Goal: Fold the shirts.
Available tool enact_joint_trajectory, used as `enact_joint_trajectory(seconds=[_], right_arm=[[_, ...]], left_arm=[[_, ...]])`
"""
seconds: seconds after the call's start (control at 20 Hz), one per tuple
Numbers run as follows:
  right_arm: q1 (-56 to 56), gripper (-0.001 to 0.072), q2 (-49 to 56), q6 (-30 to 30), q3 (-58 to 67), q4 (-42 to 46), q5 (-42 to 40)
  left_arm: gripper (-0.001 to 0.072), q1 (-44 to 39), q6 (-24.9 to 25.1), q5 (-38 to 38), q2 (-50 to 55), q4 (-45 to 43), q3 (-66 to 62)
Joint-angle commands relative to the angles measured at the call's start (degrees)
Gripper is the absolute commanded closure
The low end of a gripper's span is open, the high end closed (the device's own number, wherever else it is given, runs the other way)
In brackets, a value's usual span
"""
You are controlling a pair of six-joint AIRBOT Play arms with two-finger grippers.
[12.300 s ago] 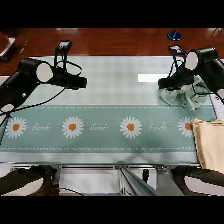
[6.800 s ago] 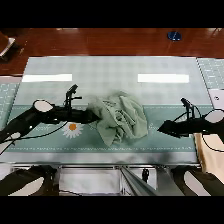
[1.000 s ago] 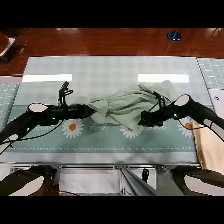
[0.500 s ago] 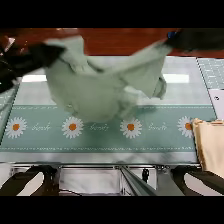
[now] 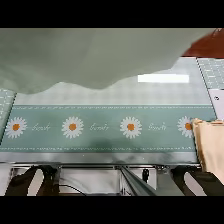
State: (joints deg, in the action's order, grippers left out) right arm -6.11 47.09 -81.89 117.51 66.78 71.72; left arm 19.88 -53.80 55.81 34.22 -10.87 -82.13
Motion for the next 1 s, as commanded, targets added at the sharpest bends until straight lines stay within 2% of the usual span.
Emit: enact_joint_trajectory(seconds=[0.0, 0.15, 0.35, 0.45, 0.65, 0.75, 0.95], right_arm=[[-0.2, 0.0686, -5.9, -1.1, 1.0, 6.3, 1.6], [-0.2, 0.0686, -7.4, -1.5, 0.9, 6.2, 4.8], [-0.2, 0.0686, -7.4, -2.1, -1.8, 5.1, 8.5], [-0.2, 0.0686, -7.4, -2.1, -5.7, 5.1, 8.7], [-0.2, 0.0686, -7.3, -2.1, -17.8, 2.9, 7.7], [-0.2, 0.0686, -5.9, -1.9, -25.0, 2.2, 5.8], [-0.2, 0.0686, 3.8, -0.4, -34.9, 1.9, 0.3]], left_arm=[[0.0689, 3.3, -4.3, -0.2, -8.8, -12.7, -2.3], [0.0689, 3.3, -6.8, 2.8, -13.6, -18.7, -2.3], [0.0688, 3.3, -10.0, 13.6, -13.0, -19.4, -1.0], [0.0688, 3.3, -10.3, 15.9, -11.9, -19.1, 3.0], [0.0688, 3.3, -10.5, 15.8, -8.8, -15.3, 15.8], [0.0688, 2.5, -8.2, 14.8, -5.5, -11.3, 22.5], [0.0688, -5.9, -2.0, 4.4, 6.6, -10.1, 31.1]])
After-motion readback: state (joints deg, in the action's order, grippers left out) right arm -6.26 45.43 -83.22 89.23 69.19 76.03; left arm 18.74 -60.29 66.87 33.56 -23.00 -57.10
